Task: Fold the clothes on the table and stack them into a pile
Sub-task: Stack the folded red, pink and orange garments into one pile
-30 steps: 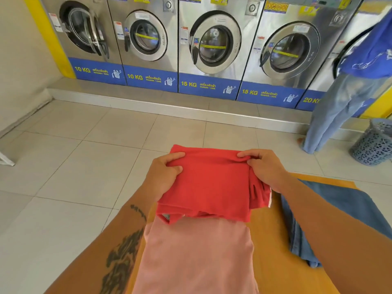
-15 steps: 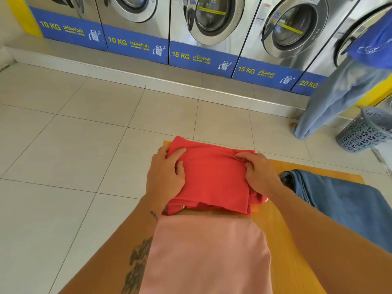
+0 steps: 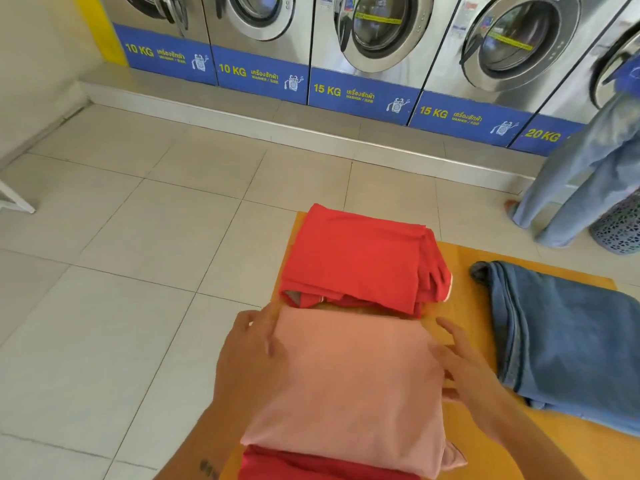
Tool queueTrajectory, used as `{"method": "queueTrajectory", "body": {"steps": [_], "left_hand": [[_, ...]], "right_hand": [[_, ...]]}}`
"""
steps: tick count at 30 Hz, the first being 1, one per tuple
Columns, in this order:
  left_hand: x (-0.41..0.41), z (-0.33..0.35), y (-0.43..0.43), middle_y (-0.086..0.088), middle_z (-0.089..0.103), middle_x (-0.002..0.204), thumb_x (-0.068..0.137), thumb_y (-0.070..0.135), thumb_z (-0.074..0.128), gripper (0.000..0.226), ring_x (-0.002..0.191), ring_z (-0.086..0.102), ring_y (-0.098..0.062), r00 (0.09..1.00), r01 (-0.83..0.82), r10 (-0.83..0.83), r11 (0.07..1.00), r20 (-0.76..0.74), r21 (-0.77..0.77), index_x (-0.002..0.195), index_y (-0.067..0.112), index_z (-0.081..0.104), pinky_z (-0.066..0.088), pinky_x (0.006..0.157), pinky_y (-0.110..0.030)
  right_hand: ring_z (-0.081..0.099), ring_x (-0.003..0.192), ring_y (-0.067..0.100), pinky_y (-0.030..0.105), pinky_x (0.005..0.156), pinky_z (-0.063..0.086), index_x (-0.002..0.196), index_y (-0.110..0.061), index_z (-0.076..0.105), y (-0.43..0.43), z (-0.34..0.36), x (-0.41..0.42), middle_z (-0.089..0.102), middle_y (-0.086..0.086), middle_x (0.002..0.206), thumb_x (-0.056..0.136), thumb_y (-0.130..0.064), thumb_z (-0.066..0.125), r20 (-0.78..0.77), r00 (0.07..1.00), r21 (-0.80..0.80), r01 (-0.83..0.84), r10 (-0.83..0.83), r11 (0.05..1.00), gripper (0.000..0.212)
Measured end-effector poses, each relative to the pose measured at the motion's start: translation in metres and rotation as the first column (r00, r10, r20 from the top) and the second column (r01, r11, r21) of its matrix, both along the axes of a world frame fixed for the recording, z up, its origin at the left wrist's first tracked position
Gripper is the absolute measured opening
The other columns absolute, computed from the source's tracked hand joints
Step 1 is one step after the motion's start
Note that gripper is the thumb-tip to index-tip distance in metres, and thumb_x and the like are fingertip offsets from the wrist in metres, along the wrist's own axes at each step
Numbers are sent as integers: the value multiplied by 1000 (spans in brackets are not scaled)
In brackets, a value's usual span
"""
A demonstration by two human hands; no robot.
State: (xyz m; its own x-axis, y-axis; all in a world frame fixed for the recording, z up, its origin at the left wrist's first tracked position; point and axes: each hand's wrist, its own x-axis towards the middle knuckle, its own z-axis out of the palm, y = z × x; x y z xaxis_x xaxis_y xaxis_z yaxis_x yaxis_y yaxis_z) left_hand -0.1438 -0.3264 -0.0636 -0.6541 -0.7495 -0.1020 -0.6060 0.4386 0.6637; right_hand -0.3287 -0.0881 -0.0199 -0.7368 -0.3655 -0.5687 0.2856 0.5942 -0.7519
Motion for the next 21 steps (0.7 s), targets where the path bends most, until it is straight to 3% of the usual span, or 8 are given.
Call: {"method": "queueTrajectory", "body": {"steps": [2,5,7,11,14,16,19,21], "left_hand": [[5,4,14,3,43,133,86,19,50,68,107,48,-21,985,36,-30,999,169,-29,147,40,31,49,77,-30],[4,18,39,-3,33,142,83,25,49,71,122,32,-27,956,-7,23,998,291,-57,148,36,25,46,94,-39],[2,27,54,-5,28,140,82,26,48,73,117,34,-28,946,-34,27,999,324,16,148,38,19,44,94,-39],[3,37,42,0,34,128,80,20,57,80,90,56,-19,980,-182,130,890,149,419,146,48,23,44,72,-31],[9,47,32,0,47,142,70,18,72,87,118,56,-22,984,-132,179,785,-17,605,138,58,37,48,99,-41],[14,60,34,4,51,139,71,14,75,83,120,57,-19,963,-75,223,758,-150,648,132,61,44,50,100,-45],[8,87,33,16,52,136,81,4,72,77,114,58,-5,909,21,234,801,-344,598,132,57,49,52,86,-27],[-11,101,22,16,51,136,83,8,72,73,116,56,-9,898,39,189,866,-398,499,134,55,48,51,83,-24]], "right_hand": [[51,123,17,43,102,44,145,-52,25,-5,-2,13,48,-11,139,94,-40,59,-86,988,-6,-129,128,992,63],[41,129,10,30,98,37,152,-46,14,-18,0,30,35,-21,142,88,-23,69,-164,961,-30,-230,223,973,87],[37,132,8,30,102,36,151,-48,15,-22,-1,42,32,-22,146,84,-10,66,-203,941,-22,-281,271,960,92],[48,122,3,28,102,39,123,-60,42,-17,-4,59,47,-26,134,83,0,57,-373,887,-31,-304,271,952,74],[49,115,-5,9,94,36,114,-58,53,-12,3,61,57,-20,126,83,4,55,-483,836,-76,-338,262,938,70],[51,115,-7,2,90,34,113,-54,58,-11,18,54,59,-22,122,83,7,55,-522,821,-116,-337,232,934,68],[45,114,-20,-4,88,32,113,-51,61,-17,48,31,56,-41,116,85,8,56,-561,796,-139,-360,226,922,65],[41,111,-28,-3,87,32,118,-45,61,-28,67,8,49,-53,114,88,6,56,-559,798,-141,-360,226,922,59]]}}
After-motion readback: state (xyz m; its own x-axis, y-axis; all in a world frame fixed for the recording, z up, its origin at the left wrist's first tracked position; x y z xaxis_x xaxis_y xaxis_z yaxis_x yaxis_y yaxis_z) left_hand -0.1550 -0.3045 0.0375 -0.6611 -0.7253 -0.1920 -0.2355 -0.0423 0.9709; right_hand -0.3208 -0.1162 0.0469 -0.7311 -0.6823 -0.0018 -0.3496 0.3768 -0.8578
